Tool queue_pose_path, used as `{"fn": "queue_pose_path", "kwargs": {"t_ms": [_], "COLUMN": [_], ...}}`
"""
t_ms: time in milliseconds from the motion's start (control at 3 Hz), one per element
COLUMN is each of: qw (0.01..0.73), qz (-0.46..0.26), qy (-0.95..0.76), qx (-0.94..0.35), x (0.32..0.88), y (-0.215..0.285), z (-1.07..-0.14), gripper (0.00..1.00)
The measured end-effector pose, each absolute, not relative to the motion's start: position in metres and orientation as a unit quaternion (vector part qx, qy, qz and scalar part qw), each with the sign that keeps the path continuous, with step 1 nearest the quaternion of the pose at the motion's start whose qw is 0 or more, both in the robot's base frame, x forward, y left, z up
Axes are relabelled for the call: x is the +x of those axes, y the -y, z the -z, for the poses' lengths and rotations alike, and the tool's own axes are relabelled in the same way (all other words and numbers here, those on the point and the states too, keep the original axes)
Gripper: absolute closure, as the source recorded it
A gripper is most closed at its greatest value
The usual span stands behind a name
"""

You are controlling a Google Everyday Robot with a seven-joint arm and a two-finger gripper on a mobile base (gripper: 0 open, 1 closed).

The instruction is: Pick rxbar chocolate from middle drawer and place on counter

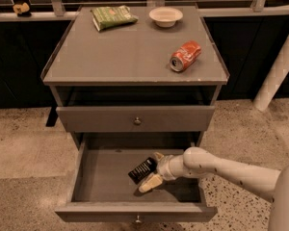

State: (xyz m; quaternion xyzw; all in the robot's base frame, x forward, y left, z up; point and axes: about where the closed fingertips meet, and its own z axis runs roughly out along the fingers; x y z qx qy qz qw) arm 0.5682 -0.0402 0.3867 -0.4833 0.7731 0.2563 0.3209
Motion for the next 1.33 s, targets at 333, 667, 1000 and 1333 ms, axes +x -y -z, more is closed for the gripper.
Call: {"fn": "queue_pose_path", "kwargs": {"t_ms": [333,667,1000,1333], "qw": [0.324,0.325,0.325,0.325], "qz": [-0.273,-0.278,-0.278,-0.278], "qy": [-0.781,-0.782,-0.782,-0.782], "qx": [-0.460,-0.454,-0.454,-0.454], "x": [0.5691,0.5671,0.5671,0.5670], "y": [0.0254,0.0171,0.0170,0.0170], "z": [-0.3477,-0.3396,-0.3396,-0.3396], "gripper": [0.00,0.00,0.00,0.19]}}
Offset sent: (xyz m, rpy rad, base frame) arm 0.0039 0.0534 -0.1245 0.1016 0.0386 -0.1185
